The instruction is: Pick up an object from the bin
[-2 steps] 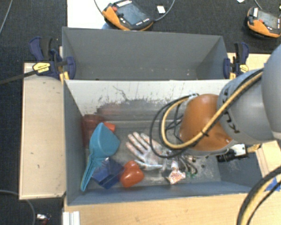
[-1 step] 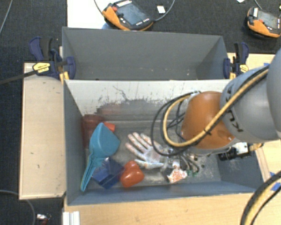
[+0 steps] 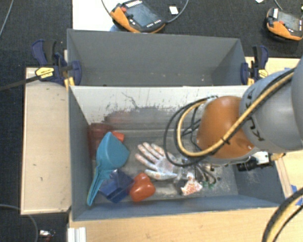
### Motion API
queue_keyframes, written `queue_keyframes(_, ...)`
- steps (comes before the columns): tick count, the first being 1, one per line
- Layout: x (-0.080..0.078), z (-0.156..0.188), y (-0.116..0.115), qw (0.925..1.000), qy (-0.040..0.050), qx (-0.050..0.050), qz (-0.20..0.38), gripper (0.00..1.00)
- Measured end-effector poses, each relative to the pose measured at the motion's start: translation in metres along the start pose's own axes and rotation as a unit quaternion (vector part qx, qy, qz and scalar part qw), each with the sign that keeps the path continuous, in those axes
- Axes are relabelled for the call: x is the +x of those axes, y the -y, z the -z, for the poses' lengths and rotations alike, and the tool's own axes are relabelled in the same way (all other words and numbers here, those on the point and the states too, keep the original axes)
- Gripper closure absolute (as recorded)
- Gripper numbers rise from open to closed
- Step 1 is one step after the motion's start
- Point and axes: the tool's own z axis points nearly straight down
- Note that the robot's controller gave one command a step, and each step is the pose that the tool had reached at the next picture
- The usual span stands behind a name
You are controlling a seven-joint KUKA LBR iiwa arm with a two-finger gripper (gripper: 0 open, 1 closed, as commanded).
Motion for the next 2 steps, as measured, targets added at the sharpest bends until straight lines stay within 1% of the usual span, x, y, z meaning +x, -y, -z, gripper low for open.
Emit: queue_keyframes(2, -0.0007, 0.0076, -0.0001, 1.0, 0.0025, -0.001, -0.001, 1.0)
